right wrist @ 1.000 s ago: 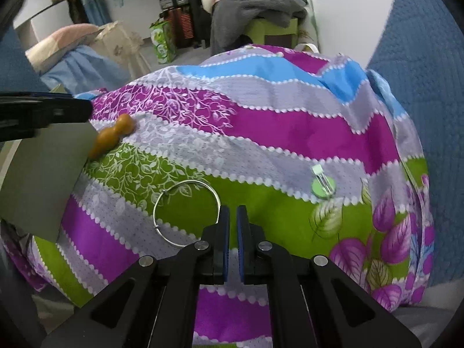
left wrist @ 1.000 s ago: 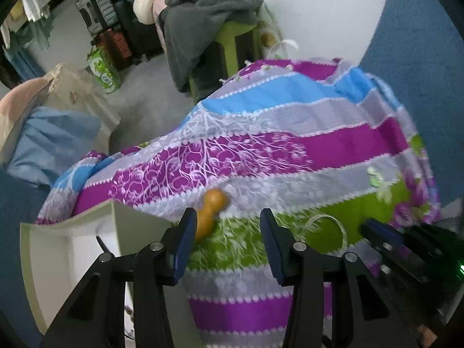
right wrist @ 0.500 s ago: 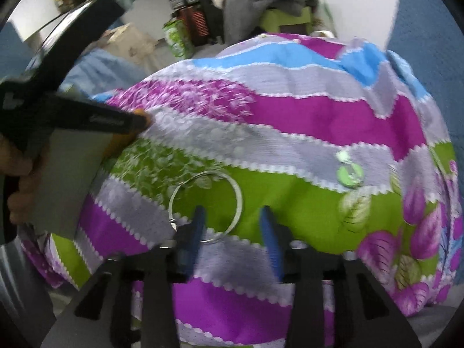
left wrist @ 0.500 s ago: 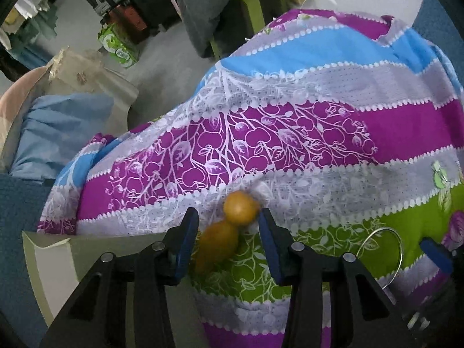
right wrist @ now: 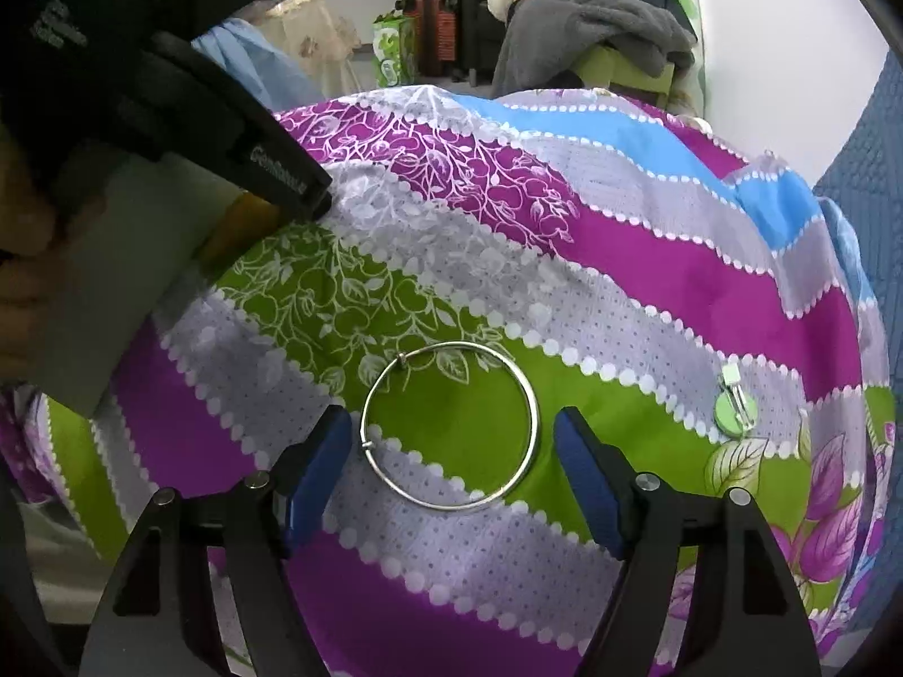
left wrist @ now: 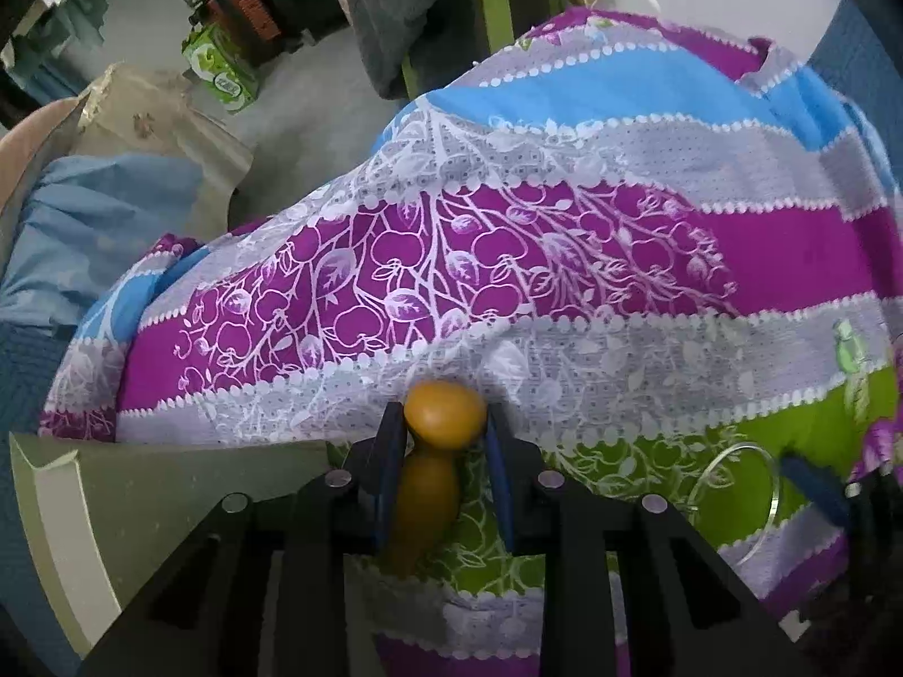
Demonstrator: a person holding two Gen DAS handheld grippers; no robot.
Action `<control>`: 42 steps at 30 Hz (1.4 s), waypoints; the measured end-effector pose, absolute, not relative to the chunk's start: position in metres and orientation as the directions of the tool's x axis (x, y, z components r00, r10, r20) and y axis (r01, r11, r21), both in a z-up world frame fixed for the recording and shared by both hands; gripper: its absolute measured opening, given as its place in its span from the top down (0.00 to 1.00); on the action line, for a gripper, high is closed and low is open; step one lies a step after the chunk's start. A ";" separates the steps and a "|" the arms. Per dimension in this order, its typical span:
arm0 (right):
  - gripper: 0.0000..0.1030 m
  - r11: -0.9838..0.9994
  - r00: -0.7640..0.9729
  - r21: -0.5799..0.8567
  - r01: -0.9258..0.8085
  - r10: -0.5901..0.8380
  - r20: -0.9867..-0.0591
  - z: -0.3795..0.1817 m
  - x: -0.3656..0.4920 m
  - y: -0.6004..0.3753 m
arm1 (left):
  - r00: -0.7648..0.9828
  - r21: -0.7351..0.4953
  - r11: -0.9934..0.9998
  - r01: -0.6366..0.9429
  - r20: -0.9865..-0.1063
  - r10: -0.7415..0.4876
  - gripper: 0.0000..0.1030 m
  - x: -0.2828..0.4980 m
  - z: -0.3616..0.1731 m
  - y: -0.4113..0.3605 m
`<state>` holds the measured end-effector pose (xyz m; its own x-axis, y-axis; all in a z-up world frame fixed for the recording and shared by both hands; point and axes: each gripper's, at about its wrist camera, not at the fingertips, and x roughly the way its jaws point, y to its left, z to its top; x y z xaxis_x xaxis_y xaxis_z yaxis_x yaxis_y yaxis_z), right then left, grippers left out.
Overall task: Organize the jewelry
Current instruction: 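Grasp the hoop ring with right gripper while left gripper grasps the gourd, then carry gourd in left gripper and hoop ring in right gripper over the box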
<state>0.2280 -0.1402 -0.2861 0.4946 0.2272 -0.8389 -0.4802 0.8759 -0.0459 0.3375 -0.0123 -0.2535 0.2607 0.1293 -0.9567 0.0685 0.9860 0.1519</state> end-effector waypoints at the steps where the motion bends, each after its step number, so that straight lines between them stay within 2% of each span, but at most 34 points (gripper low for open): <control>1: 0.40 0.873 0.494 -0.042 -0.485 0.234 -0.837 -0.286 0.228 -0.139 | 0.262 0.143 0.988 0.065 -0.957 0.121 0.74 0.336 -0.251 -0.013; 10: 0.40 0.901 0.463 0.003 -0.434 0.225 -0.857 -0.280 0.232 -0.150 | 0.291 0.045 0.998 0.046 -0.956 0.030 0.74 0.314 -0.225 -0.023; 22: 0.40 0.953 0.463 0.076 -0.294 0.212 -0.861 -0.240 0.216 -0.186 | 0.342 -0.098 0.995 0.024 -0.934 -0.100 0.74 0.265 -0.187 -0.020; 28: 0.40 0.958 0.486 0.090 -0.274 0.218 -0.846 -0.205 0.202 -0.196 | 0.379 -0.144 0.990 0.005 -0.916 -0.135 0.74 0.238 -0.156 -0.009; 42: 0.40 0.953 0.589 0.116 -0.279 0.265 -0.763 -0.095 0.200 -0.187 | 0.546 -0.182 0.983 -0.011 -0.825 -0.146 0.73 0.204 -0.040 0.031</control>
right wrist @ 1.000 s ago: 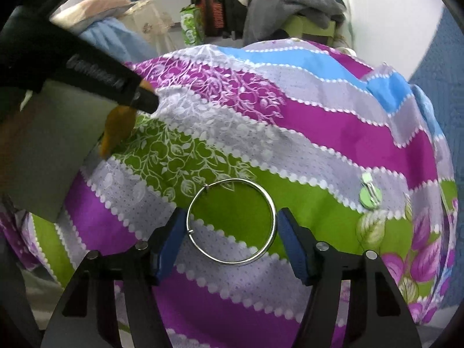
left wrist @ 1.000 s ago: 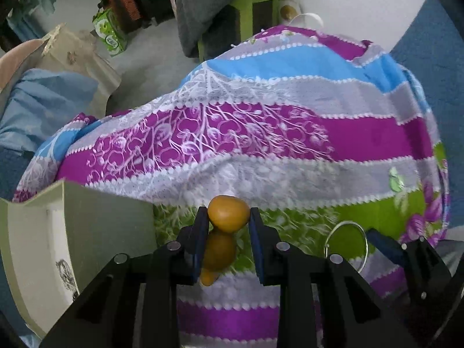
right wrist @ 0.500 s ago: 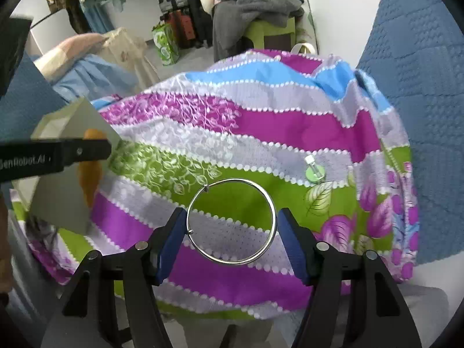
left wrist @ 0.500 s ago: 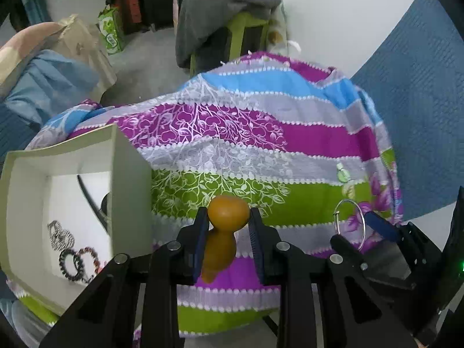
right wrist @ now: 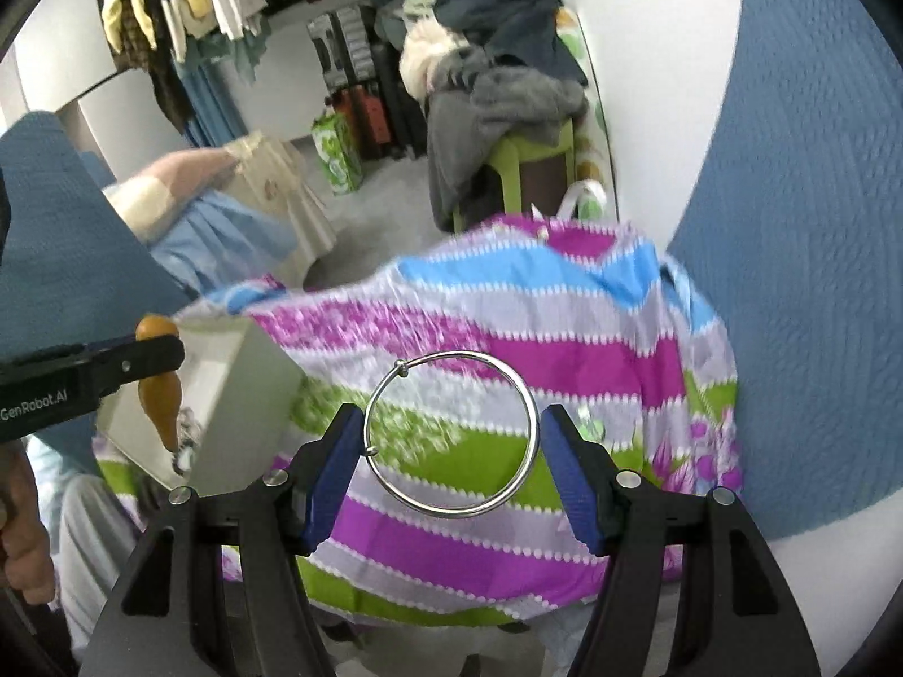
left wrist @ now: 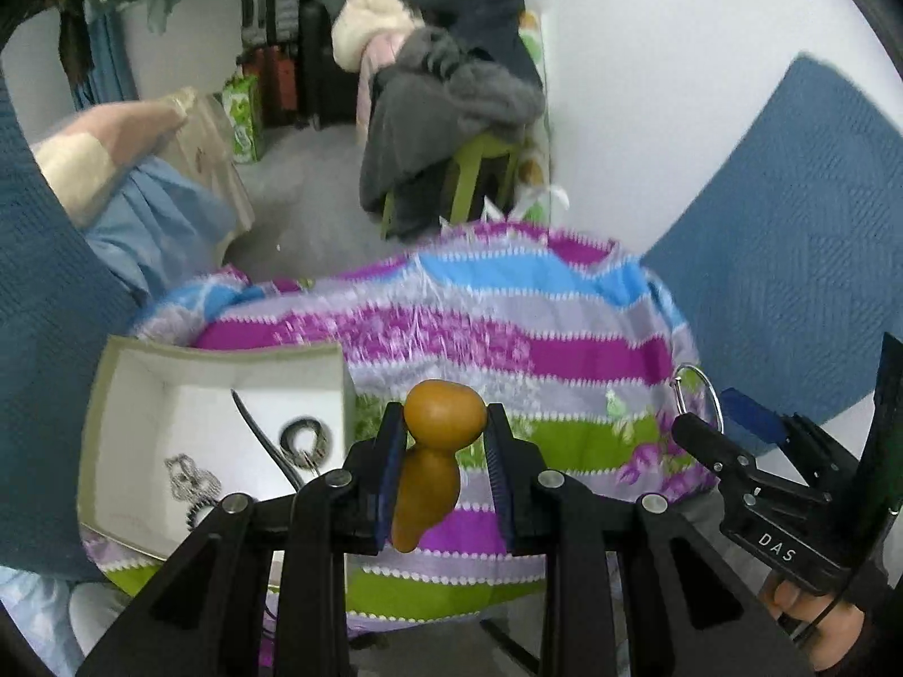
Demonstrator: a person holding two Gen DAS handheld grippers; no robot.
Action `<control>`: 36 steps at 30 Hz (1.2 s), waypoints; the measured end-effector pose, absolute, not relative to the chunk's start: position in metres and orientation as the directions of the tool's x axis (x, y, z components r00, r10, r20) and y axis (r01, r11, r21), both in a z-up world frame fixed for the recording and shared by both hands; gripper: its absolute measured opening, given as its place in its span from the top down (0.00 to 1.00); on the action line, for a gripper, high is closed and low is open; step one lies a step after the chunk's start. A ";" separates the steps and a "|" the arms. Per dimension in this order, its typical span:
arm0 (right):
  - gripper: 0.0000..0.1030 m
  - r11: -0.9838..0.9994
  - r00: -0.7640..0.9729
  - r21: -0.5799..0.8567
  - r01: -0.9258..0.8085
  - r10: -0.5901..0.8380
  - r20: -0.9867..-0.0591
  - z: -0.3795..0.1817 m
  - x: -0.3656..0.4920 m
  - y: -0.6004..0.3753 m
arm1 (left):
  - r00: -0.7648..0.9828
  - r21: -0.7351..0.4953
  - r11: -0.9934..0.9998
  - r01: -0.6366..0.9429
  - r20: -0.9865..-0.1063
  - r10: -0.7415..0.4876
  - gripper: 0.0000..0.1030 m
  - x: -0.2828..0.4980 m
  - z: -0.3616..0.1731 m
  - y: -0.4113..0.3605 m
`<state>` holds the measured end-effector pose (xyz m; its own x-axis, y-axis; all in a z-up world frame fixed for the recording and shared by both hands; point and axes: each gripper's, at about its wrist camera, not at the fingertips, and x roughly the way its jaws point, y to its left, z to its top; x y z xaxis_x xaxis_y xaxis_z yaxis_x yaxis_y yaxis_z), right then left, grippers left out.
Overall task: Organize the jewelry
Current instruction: 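Carry gourd in left gripper and hoop ring in right gripper over the box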
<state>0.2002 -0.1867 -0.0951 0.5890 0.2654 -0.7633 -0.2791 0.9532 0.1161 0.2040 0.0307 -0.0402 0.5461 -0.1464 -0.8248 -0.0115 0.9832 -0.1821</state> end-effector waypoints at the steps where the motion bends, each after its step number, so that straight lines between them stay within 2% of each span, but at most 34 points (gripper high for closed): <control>1: 0.40 0.952 0.600 0.114 -0.283 0.269 -0.754 -0.086 0.200 -0.184 | 0.554 -0.182 0.983 -0.011 -0.820 -0.146 0.73 0.204 -0.033 0.034; 12: 0.42 0.923 0.681 0.113 -0.367 0.349 -0.643 -0.004 0.200 -0.134 | 0.685 -0.189 0.982 -0.006 -0.716 -0.134 0.73 0.184 0.048 0.085; 13: 0.45 0.919 0.684 0.110 -0.378 0.358 -0.636 -0.001 0.198 -0.128 | 0.693 -0.189 0.982 -0.012 -0.709 -0.128 0.73 0.181 0.052 0.091; 14: 0.54 0.913 0.685 0.107 -0.395 0.370 -0.628 0.003 0.198 -0.120 | 0.705 -0.189 0.982 -0.023 -0.699 -0.119 0.73 0.178 0.058 0.100; 15: 0.58 0.905 0.679 0.109 -0.412 0.384 -0.625 0.005 0.198 -0.111 | 0.712 -0.191 0.981 -0.031 -0.694 -0.112 0.73 0.176 0.060 0.106; 18: 0.58 0.888 0.655 0.101 -0.449 0.403 -0.639 0.002 0.200 -0.089 | 0.721 -0.200 0.978 -0.058 -0.686 -0.097 0.73 0.168 0.060 0.126; 22: 0.58 0.876 0.625 0.092 -0.474 0.408 -0.666 -0.012 0.203 -0.064 | 0.708 -0.205 0.973 -0.105 -0.702 -0.072 0.73 0.160 0.045 0.155; 29: 0.58 0.879 0.574 0.103 -0.466 0.389 -0.720 -0.052 0.209 -0.051 | 0.641 -0.221 0.958 -0.184 -0.766 -0.054 0.73 0.152 -0.011 0.194; 36: 0.56 0.920 0.514 0.107 -0.378 0.305 -0.802 -0.125 0.224 -0.079 | 0.580 -0.222 0.954 -0.201 -0.812 -0.067 0.73 0.149 -0.053 0.204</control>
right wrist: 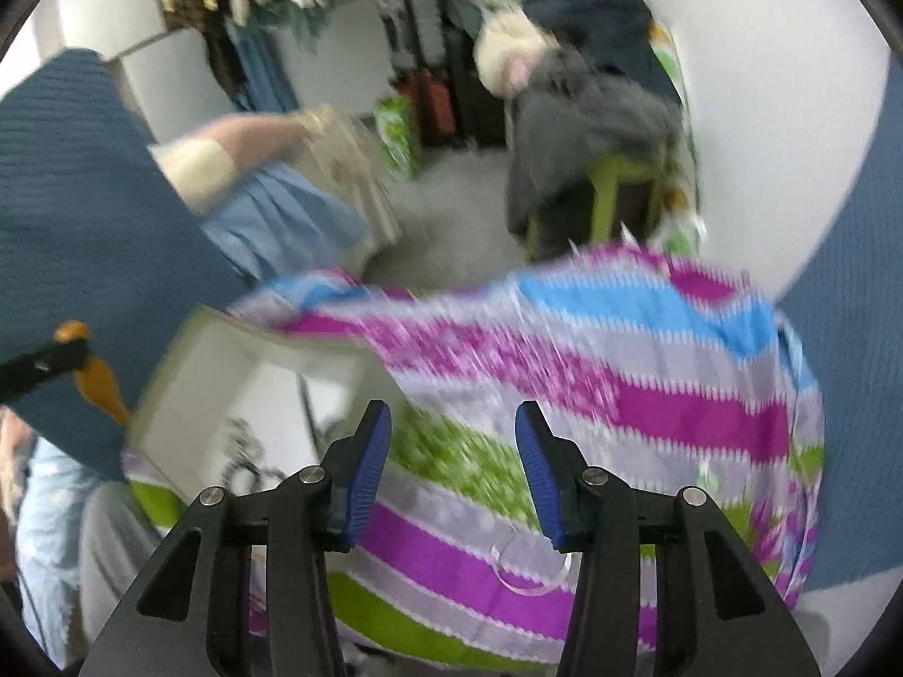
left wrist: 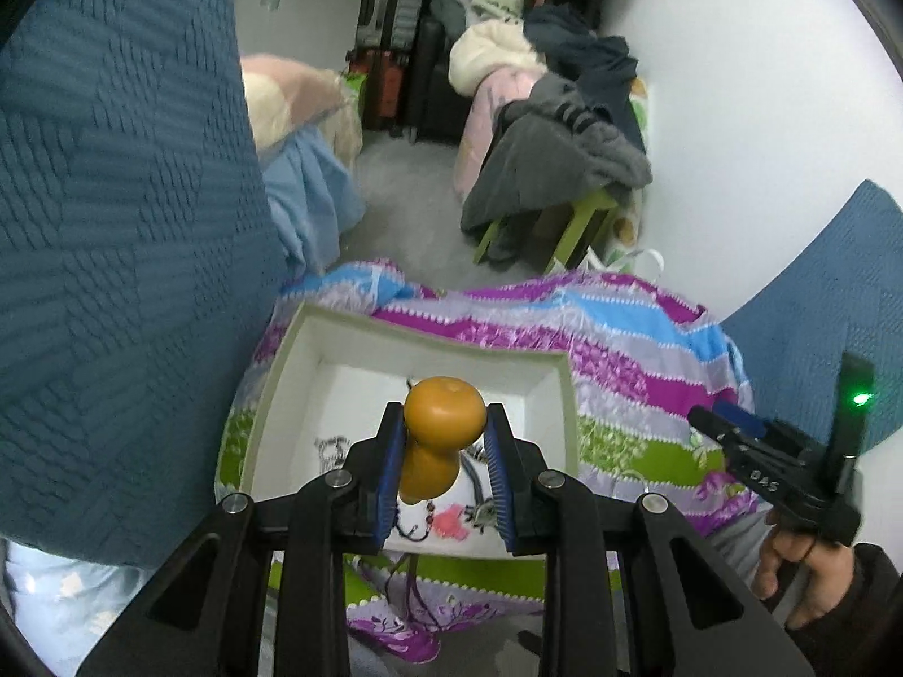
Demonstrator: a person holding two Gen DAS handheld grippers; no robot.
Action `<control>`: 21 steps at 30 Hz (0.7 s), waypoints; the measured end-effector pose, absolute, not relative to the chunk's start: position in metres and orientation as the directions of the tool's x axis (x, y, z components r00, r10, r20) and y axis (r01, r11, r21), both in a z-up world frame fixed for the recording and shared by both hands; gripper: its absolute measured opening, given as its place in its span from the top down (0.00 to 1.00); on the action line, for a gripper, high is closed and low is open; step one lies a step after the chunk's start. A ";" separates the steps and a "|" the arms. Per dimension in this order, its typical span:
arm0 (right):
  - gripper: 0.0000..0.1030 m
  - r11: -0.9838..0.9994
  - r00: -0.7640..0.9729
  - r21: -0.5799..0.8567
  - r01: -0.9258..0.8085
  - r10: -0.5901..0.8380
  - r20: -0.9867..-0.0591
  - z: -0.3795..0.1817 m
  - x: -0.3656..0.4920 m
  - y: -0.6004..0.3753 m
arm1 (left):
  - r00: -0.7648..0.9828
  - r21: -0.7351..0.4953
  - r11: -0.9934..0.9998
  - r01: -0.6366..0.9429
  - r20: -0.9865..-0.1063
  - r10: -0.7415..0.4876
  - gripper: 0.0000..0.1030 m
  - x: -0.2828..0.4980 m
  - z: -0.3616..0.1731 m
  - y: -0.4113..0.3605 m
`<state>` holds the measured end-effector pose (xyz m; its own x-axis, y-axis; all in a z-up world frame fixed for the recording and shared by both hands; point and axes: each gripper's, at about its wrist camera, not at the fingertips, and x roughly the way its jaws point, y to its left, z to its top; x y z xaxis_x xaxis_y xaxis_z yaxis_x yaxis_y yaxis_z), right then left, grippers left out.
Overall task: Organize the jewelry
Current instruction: 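Carry gourd in left gripper and hoop ring in right gripper over the box, then lower and open left gripper to drop the gourd while right gripper releases the hoop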
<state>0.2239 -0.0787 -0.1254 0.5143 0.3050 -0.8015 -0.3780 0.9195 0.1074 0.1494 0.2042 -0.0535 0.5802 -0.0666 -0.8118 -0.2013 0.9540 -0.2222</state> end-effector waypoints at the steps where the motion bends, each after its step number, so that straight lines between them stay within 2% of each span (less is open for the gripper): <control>1: 0.54 0.924 0.500 0.114 -0.366 0.298 -0.813 -0.136 0.225 -0.084 | 0.571 -0.224 0.954 -0.201 -0.818 -0.072 0.73 0.150 -0.059 0.204; 3: 0.37 0.937 0.464 0.111 -0.332 0.265 -0.845 -0.163 0.228 -0.096 | 0.557 -0.227 0.953 -0.202 -0.827 -0.078 0.73 0.152 -0.067 0.203; 4: 0.32 0.941 0.451 0.107 -0.321 0.252 -0.856 -0.173 0.229 -0.101 | 0.552 -0.229 0.952 -0.201 -0.829 -0.083 0.73 0.152 -0.070 0.203; 13: 0.31 0.953 0.342 0.020 -0.301 0.128 -0.931 -0.264 0.229 -0.117 | 0.519 -0.227 0.953 -0.201 -0.850 -0.093 0.73 0.160 -0.089 0.197; 19: 0.30 0.958 0.335 0.036 -0.286 0.136 -0.932 -0.278 0.227 -0.123 | 0.509 -0.217 0.956 -0.195 -0.856 -0.091 0.73 0.160 -0.091 0.196; 21: 0.35 0.955 0.323 0.042 -0.293 0.140 -0.936 -0.280 0.226 -0.122 | 0.509 -0.217 0.956 -0.197 -0.856 -0.090 0.73 0.160 -0.090 0.196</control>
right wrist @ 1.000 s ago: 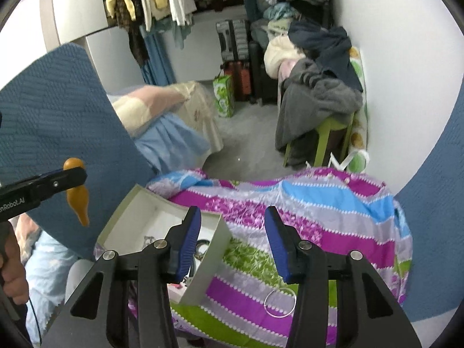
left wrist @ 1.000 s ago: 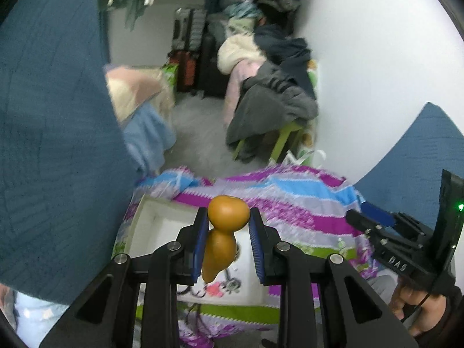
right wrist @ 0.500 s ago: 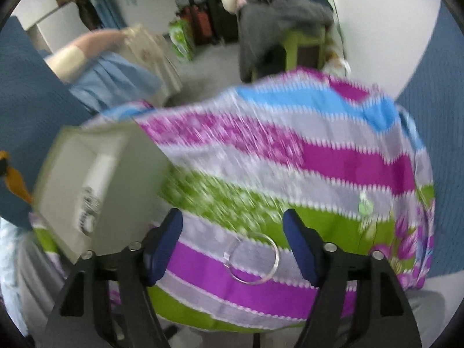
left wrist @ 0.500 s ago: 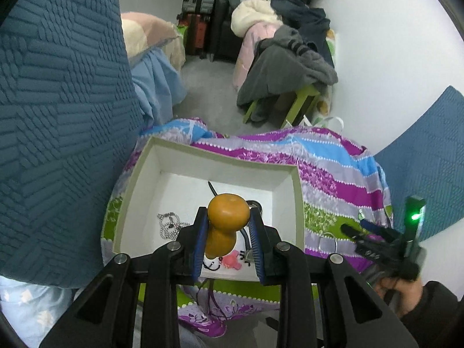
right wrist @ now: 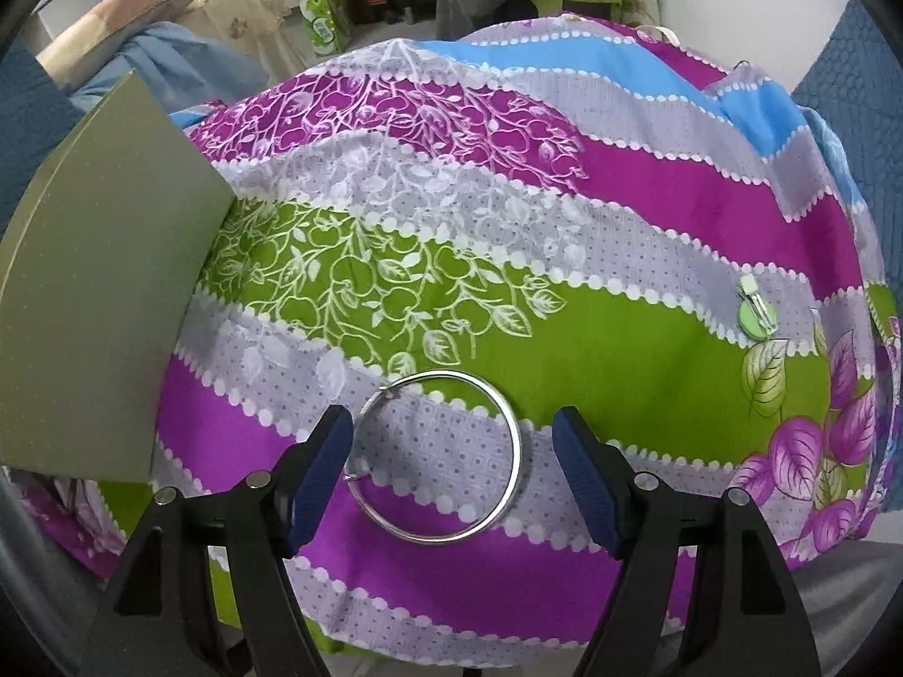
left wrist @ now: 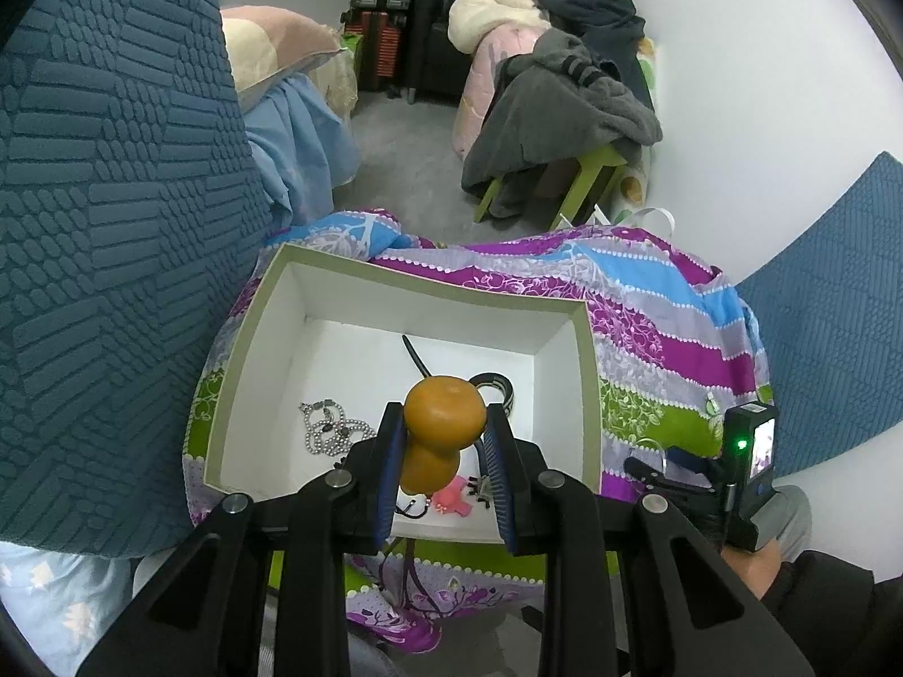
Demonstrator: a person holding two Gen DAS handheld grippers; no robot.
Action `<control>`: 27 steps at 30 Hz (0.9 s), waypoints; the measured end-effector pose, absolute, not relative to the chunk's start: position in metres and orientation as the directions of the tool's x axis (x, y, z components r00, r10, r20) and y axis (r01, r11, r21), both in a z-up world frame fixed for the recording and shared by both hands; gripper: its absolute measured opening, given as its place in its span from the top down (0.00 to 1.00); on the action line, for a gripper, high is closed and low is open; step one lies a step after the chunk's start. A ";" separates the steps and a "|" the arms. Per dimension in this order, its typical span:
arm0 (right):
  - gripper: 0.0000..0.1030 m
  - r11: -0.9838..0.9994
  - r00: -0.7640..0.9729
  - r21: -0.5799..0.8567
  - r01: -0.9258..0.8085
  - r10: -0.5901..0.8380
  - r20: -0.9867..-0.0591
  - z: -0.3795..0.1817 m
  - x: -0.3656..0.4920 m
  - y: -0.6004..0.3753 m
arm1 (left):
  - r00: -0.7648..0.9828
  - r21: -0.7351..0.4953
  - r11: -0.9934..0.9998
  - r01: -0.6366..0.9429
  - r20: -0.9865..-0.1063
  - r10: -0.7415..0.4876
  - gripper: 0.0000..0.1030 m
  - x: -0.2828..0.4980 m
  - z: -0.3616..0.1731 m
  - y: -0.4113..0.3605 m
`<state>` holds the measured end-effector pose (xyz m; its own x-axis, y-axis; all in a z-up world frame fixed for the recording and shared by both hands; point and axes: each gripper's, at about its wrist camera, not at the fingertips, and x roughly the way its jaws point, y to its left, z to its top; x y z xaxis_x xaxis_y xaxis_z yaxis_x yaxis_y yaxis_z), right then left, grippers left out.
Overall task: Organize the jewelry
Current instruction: 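Lower and open left gripper to drop the gourd while right gripper releases the hoop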
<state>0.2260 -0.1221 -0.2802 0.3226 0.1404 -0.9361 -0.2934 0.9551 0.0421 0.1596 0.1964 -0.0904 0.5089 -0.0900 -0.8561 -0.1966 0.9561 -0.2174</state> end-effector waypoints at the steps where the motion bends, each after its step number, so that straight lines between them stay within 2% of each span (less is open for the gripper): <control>1: 0.35 0.953 0.307 0.053 -0.299 0.148 -0.940 -0.283 0.225 -0.121 | 0.509 -0.217 0.956 -0.197 -0.856 -0.090 0.73 0.159 -0.090 0.196; 4: 0.37 0.948 0.322 -0.007 -0.317 0.101 -0.941 -0.285 0.218 -0.115 | 0.510 -0.216 0.956 -0.197 -0.856 -0.088 0.73 0.159 -0.090 0.197; 13: 0.38 0.960 0.314 0.007 -0.279 0.099 -0.944 -0.267 0.218 -0.115 | 0.506 -0.218 0.956 -0.197 -0.858 -0.091 0.73 0.157 -0.090 0.199; 20: 0.38 0.945 0.419 0.108 -0.308 0.237 -0.877 -0.179 0.225 -0.083 | 0.497 -0.214 0.957 -0.193 -0.863 -0.093 0.73 0.159 -0.096 0.201; 27: 0.38 0.856 0.447 0.212 -0.472 0.439 -0.779 -0.112 0.215 -0.016 | 0.482 -0.207 0.956 -0.207 -0.872 -0.085 0.73 0.161 -0.109 0.211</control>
<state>0.2146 -0.0156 -0.1116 0.4471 0.4394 -0.7791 -0.4723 0.8557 0.2115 0.1614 0.2113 -0.1094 0.4819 -0.0845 -0.8721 -0.2072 0.9561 -0.2072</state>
